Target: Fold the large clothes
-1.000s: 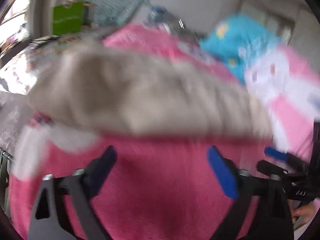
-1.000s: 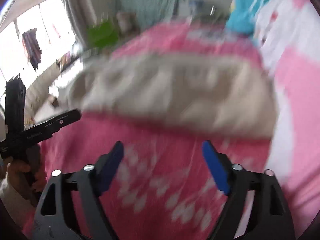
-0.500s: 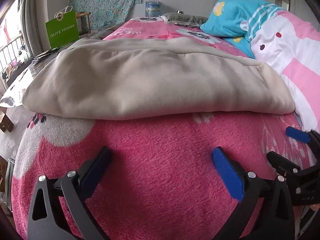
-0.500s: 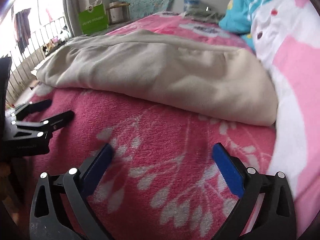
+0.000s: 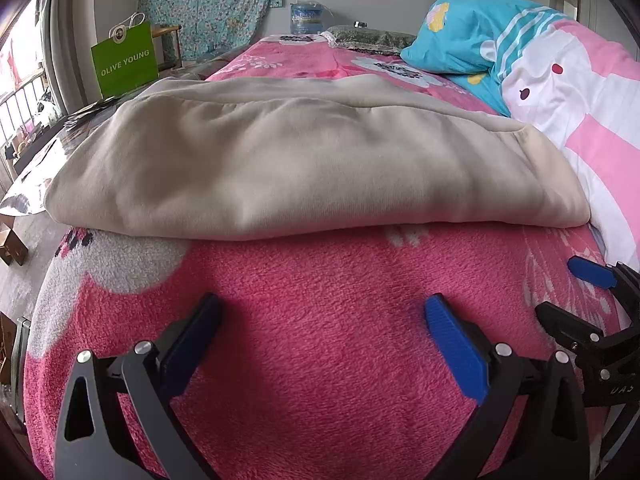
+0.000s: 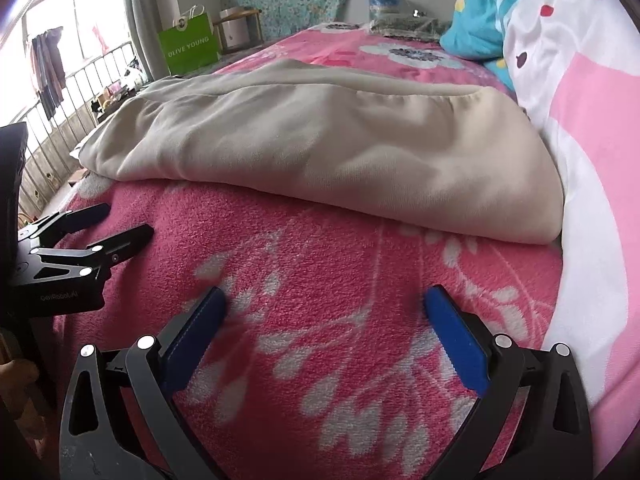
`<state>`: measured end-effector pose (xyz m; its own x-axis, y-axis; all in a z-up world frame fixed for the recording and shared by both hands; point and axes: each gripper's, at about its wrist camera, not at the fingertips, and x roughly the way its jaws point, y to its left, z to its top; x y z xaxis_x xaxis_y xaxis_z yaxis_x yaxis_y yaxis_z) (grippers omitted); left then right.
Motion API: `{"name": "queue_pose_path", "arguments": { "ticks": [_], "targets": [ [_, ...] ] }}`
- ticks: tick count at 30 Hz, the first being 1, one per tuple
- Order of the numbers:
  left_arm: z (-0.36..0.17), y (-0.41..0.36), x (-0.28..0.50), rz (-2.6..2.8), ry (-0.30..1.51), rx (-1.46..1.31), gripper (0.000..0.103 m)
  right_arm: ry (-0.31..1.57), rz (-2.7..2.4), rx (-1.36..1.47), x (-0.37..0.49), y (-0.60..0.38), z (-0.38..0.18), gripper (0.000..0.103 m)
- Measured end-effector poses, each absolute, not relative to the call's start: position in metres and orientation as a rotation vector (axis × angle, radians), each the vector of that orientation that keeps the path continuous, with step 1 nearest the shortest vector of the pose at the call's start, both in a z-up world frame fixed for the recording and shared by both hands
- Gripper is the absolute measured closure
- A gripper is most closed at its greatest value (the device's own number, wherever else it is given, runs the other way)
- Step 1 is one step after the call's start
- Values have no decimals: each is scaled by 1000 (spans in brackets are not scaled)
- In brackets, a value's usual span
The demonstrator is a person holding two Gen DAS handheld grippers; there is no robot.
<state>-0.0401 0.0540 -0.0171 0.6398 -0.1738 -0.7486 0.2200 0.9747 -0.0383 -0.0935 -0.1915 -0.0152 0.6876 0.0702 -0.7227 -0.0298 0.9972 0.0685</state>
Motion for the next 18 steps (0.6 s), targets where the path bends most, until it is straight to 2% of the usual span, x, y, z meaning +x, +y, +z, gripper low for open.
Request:
{"name": "queue_pose_path", "arguments": {
  "ticks": [18],
  "targets": [
    [-17,55,-41,-226,848,56,4,803,57,54,-94,-193,-17,7]
  ]
}}
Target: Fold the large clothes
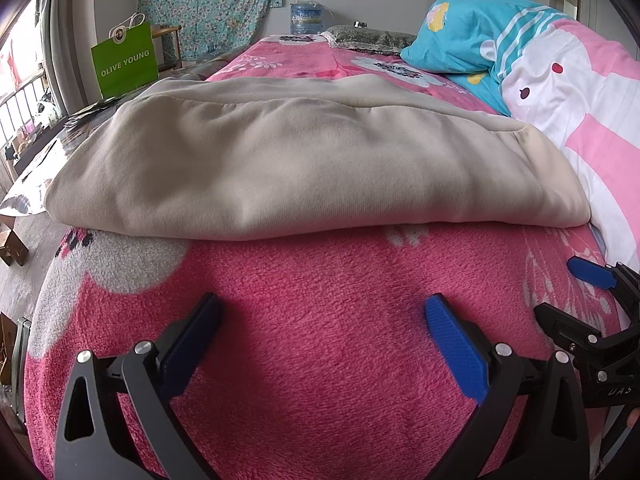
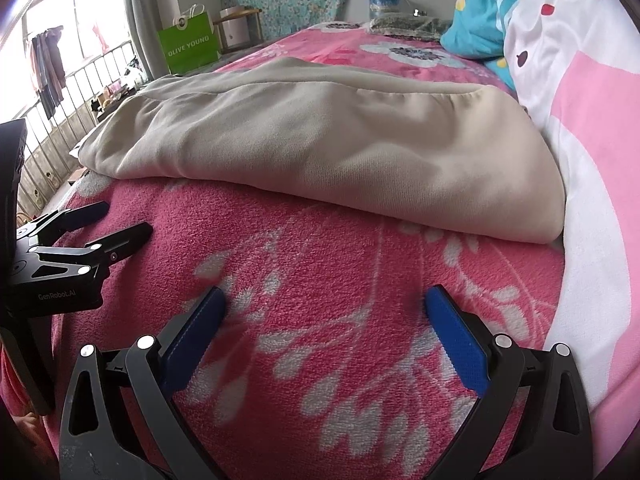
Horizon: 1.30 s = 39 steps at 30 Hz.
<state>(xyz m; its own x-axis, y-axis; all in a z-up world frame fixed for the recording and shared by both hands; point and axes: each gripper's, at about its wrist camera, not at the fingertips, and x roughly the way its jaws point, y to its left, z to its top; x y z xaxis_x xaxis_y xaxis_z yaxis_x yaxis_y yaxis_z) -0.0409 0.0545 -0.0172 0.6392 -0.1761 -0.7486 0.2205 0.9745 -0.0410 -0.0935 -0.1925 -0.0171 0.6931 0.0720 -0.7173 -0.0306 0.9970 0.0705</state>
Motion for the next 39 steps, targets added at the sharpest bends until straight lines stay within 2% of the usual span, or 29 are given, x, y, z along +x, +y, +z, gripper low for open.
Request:
{"name": "queue_pose_path", "arguments": {
  "ticks": [39],
  "targets": [
    [-18,55,-42,-225,841,58,4,807,58,53,-89,-188,-16,7]
  ]
}}
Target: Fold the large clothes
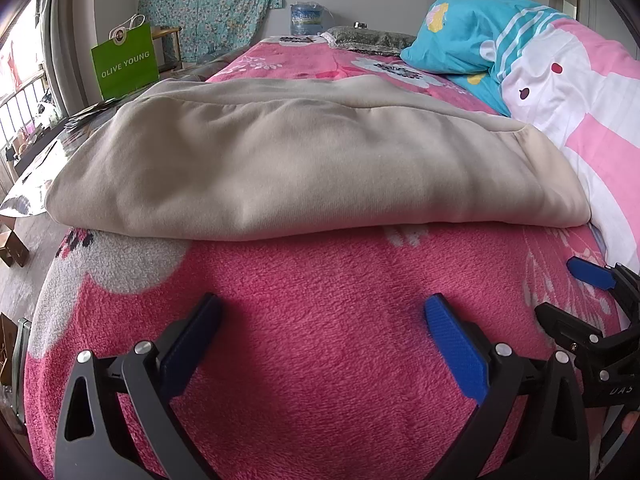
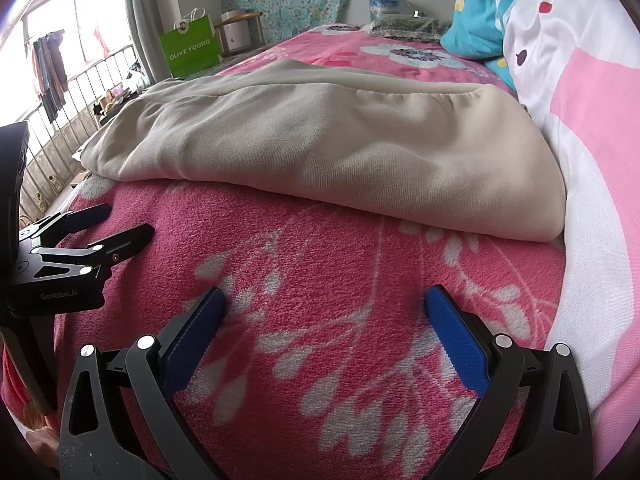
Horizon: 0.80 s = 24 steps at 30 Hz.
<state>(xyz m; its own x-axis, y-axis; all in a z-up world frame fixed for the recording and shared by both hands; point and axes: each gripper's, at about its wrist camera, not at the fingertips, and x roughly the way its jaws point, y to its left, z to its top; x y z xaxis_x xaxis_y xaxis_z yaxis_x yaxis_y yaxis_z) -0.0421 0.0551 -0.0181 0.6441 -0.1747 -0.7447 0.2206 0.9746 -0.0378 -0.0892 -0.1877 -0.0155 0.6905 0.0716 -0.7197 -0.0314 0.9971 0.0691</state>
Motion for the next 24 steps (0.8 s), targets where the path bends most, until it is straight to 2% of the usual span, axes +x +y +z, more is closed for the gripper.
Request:
{"name": "queue_pose_path", "arguments": {
  "ticks": [24],
  "targets": [
    [-18,55,-43,-225,841,58,4,804,59,54,-88,-187,-16,7]
  ]
}}
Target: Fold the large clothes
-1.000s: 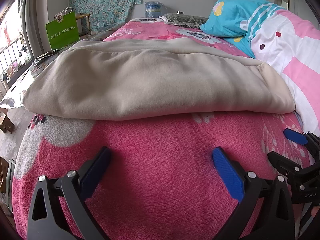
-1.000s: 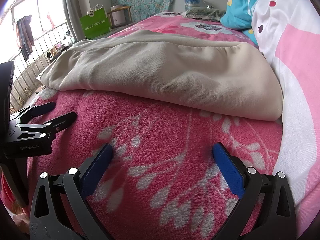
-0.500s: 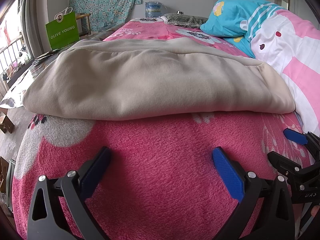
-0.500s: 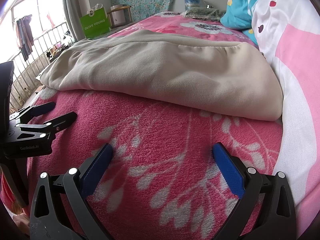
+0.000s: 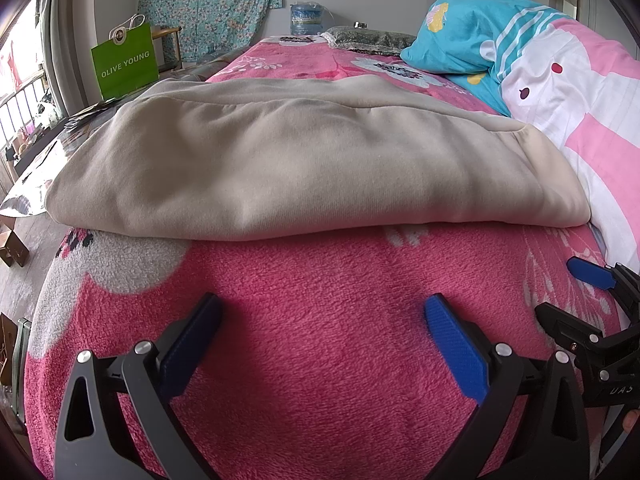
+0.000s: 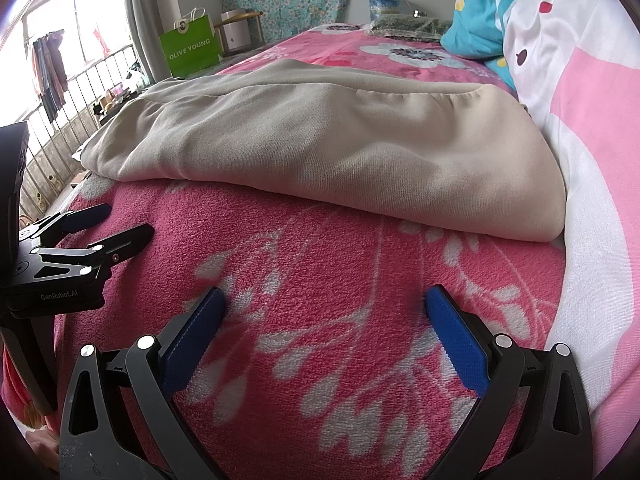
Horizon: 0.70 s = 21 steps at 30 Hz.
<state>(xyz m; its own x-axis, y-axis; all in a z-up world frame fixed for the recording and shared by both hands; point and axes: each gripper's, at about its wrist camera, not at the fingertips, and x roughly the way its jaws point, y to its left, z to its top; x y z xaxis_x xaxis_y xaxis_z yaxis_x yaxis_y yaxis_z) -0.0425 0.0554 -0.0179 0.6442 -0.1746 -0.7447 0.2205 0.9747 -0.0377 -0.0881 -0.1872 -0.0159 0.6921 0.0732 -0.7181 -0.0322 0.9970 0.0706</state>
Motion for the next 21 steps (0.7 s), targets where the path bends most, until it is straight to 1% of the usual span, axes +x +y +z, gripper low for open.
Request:
{"name": "queue_pose_path", "arguments": {
  "ticks": [21],
  "targets": [
    [-19,56,-44,-226,836,57,4,808,62,59,-84,-183,-17,7]
  ]
}}
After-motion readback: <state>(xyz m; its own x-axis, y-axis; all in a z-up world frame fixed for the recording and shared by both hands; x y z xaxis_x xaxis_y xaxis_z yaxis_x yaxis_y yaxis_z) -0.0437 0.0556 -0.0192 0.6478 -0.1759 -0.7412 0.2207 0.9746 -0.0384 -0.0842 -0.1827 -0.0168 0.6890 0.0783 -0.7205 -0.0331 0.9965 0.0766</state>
